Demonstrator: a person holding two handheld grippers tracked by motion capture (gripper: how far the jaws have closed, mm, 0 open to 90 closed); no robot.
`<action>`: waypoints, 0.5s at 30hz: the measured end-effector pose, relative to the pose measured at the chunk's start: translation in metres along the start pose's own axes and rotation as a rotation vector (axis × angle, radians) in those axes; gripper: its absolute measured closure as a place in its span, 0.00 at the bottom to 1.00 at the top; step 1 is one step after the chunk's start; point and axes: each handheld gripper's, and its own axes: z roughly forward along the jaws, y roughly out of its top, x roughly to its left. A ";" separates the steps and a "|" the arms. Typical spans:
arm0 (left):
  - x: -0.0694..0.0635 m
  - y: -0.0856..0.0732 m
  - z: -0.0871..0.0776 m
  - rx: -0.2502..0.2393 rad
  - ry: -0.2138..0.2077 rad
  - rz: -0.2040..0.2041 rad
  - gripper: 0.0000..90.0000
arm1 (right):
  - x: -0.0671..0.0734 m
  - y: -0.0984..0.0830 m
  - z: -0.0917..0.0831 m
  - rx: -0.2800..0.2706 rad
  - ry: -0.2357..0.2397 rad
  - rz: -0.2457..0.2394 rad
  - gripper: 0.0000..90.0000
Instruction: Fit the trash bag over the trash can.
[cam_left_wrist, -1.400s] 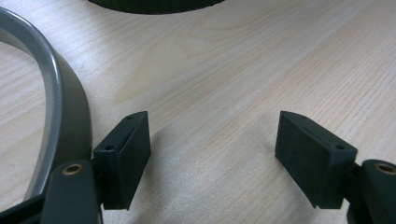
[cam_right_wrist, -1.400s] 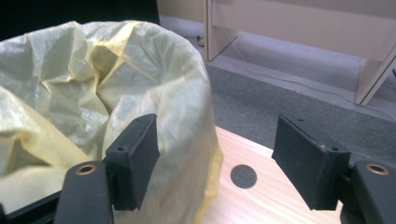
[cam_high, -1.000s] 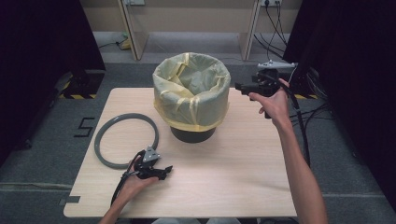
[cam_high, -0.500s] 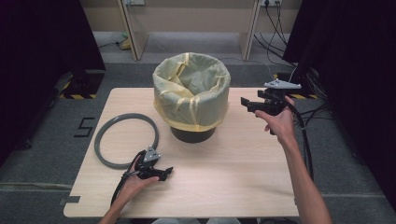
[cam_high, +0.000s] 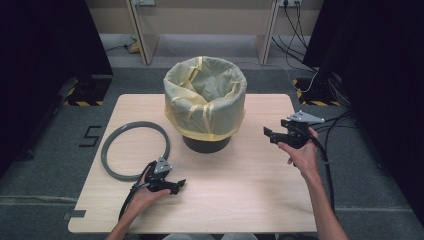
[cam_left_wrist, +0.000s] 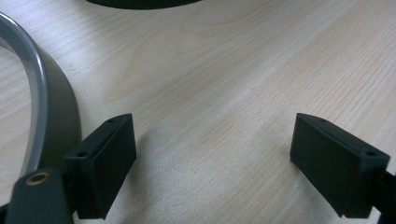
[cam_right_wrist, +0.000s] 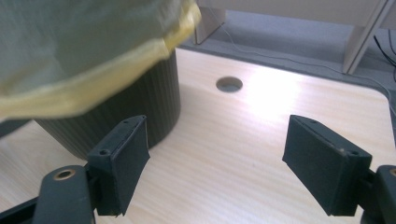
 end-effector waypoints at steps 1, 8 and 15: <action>0.000 0.000 0.000 0.000 -0.001 -0.003 0.15 | 0.000 -0.004 0.000 0.004 0.001 0.001 0.25; 0.000 0.000 0.000 0.001 -0.003 -0.002 0.15 | 0.008 -0.032 0.003 0.025 0.002 -0.007 0.25; 0.000 0.000 0.000 0.000 -0.003 -0.002 0.15 | 0.024 -0.061 0.009 0.060 0.008 -0.034 0.26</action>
